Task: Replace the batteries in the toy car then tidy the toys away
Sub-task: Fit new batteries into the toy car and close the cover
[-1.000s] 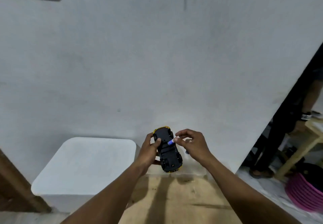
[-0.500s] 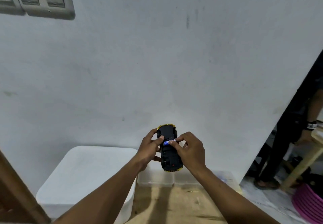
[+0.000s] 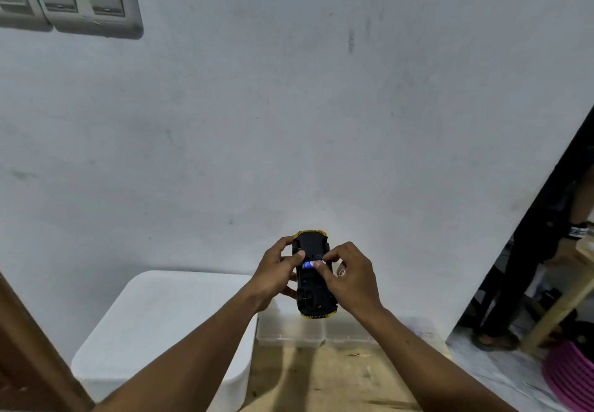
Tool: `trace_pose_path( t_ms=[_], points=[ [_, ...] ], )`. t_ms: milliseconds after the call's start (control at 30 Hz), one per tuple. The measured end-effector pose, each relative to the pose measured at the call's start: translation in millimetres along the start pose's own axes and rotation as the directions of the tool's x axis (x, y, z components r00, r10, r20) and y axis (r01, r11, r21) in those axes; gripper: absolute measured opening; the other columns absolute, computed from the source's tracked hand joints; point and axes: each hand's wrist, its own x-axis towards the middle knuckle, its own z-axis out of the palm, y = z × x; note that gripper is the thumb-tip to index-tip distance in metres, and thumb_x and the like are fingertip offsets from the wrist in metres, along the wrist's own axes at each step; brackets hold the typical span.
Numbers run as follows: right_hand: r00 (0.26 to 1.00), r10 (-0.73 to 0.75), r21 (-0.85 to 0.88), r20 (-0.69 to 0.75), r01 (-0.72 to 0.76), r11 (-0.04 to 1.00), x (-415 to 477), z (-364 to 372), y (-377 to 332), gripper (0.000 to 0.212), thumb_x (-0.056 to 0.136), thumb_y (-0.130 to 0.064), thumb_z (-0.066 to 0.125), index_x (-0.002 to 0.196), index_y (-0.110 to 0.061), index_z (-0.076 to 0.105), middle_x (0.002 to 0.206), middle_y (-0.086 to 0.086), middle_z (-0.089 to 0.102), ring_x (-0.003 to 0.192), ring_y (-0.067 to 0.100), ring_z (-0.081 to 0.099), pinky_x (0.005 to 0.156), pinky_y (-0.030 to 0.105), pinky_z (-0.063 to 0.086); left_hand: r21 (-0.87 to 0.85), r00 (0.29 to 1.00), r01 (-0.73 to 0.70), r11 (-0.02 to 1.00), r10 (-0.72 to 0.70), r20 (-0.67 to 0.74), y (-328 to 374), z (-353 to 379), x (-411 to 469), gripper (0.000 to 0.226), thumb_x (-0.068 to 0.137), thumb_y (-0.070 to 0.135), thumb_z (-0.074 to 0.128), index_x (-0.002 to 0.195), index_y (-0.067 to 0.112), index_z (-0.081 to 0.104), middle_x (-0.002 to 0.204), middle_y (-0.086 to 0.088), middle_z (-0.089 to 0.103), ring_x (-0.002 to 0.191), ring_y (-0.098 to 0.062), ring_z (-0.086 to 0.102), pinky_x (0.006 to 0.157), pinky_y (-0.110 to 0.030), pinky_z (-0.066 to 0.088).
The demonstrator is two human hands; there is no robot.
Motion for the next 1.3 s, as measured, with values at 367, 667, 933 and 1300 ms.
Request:
trace_pose_path(
  t_ms=[367, 667, 933, 1300],
  points=[
    [0.969, 0.189, 0.401, 0.157, -0.237, 0.885, 15.9, -19.0, -11.2, 0.038, 0.081, 0.016, 0.047, 0.097, -0.015, 0.061, 0.085, 0.008, 0.070, 0.062, 0.012, 0.058, 0.048, 0.014, 0.040, -0.019, 0.997, 0.057, 0.998, -0.058, -0.056, -1.7, -1.8, 2.0, 0.024, 0.103, 0.022, 0.051, 0.126, 0.028, 0.055, 0.107, -0.013, 0.068, 0.073, -0.024, 0.072, 0.055, -0.037, 0.059],
    [0.957, 0.033, 0.450, 0.290, -0.167, 0.877, 5.4, -11.8, -16.6, 0.033, 0.086, 0.015, 0.058, 0.103, -0.013, 0.062, 0.101, 0.005, 0.074, 0.092, 0.018, 0.074, 0.083, 0.031, 0.059, -0.039, 0.995, 0.098, 0.994, -0.099, -0.014, -4.9, 4.3, -1.6, 0.021, 0.103, 0.024, 0.052, 0.122, 0.028, 0.058, 0.107, -0.014, 0.069, 0.078, -0.029, 0.072, 0.056, -0.038, 0.059],
    [0.994, -0.030, 0.201, 0.102, 0.009, 0.980, -3.1, -4.5, -2.7, 0.028, 0.082, -0.013, 0.077, 0.103, -0.029, 0.068, 0.101, -0.018, 0.073, 0.098, 0.001, 0.068, 0.085, 0.025, 0.053, -0.060, 0.993, 0.112, 0.992, -0.114, -0.042, -7.8, 1.8, 2.1, 0.020, 0.103, 0.024, 0.052, 0.122, 0.027, 0.058, 0.109, -0.016, 0.068, 0.082, -0.033, 0.071, 0.058, -0.041, 0.060],
    [0.986, 0.167, 0.146, -0.018, -0.162, 0.976, 4.4, -4.8, 1.7, 0.033, 0.067, -0.038, 0.089, 0.089, -0.037, 0.063, 0.081, -0.011, 0.066, 0.061, 0.007, 0.052, 0.059, 0.018, 0.042, -0.140, 0.990, 0.138, 0.981, -0.142, -0.021, -6.2, -4.0, 7.4, 0.021, 0.102, 0.021, 0.053, 0.123, 0.022, 0.054, 0.113, -0.017, 0.065, 0.078, -0.034, 0.069, 0.061, -0.047, 0.060]
  ],
)
